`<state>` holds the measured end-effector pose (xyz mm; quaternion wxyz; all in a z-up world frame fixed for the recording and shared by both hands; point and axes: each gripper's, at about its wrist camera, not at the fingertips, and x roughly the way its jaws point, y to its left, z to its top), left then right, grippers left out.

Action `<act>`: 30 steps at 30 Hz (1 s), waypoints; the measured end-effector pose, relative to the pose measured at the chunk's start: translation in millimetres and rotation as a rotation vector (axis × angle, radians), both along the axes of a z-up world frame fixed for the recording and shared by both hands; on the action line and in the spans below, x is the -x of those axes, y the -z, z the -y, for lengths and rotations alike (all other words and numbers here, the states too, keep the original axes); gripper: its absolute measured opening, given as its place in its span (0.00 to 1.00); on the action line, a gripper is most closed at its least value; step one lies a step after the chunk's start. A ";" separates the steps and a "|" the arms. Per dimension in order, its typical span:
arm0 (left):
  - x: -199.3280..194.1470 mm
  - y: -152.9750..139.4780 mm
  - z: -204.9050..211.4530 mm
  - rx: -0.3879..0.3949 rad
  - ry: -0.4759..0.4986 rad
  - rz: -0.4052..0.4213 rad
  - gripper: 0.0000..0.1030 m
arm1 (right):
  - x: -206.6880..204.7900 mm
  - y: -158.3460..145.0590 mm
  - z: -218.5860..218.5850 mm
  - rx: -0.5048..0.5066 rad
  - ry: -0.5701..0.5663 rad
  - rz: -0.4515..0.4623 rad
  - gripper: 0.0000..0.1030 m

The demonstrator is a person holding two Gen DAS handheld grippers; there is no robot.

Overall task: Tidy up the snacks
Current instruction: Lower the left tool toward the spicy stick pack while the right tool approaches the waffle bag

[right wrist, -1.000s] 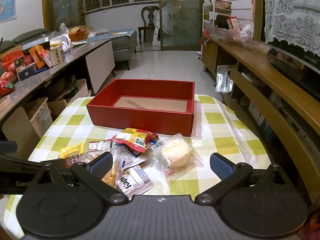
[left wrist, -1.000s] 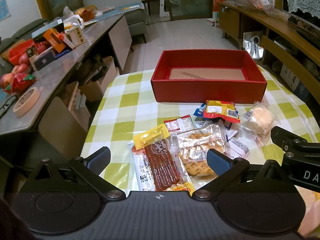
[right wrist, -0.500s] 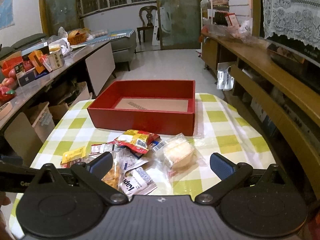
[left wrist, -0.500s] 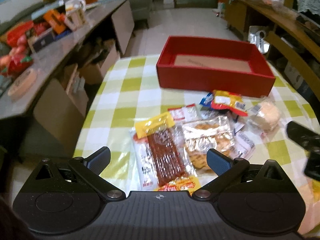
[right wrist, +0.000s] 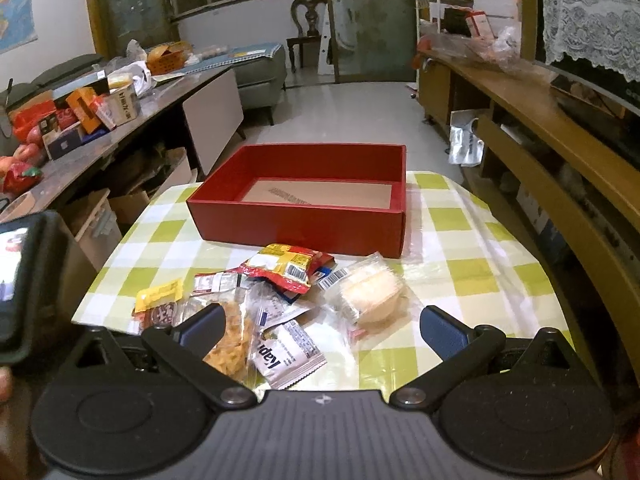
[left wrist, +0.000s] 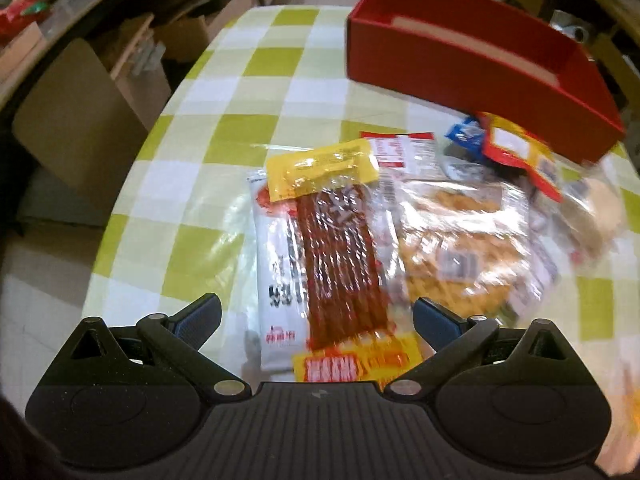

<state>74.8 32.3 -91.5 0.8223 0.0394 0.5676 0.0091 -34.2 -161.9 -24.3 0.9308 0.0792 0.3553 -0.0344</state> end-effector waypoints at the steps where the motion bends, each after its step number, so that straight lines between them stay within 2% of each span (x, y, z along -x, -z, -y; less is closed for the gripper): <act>1: -3.5 4.6 0.0 -0.008 -0.016 -0.007 1.00 | 0.4 -0.4 0.8 -0.006 0.000 0.000 1.00; 8: -13.7 20.9 -2.8 0.019 -0.064 -0.044 1.00 | 0.5 0.8 2.5 -0.017 -0.006 -0.019 1.00; 11: -16.8 26.5 -7.5 0.062 -0.091 -0.065 1.00 | -0.4 1.7 1.6 -0.022 -0.009 -0.029 1.00; 18: -16.9 33.4 -4.8 0.062 -0.066 -0.076 1.00 | -4.7 4.7 -3.1 -0.006 -0.026 -0.050 1.00; 19: -16.1 32.0 -3.4 0.058 -0.049 -0.076 0.97 | -5.8 5.0 -3.3 -0.003 -0.028 -0.055 1.00; 22: -11.9 23.4 -3.5 0.055 -0.020 -0.073 0.78 | -10.3 2.7 -4.3 0.008 -0.033 -0.052 1.00; 26: -6.7 17.1 -16.2 0.064 -0.021 -0.091 0.75 | -18.5 0.7 -7.2 -0.011 -0.056 -0.061 1.00; 30: 0.6 1.4 -31.3 0.080 -0.012 -0.088 0.69 | -32.8 4.4 -18.1 -0.095 -0.103 -0.114 1.00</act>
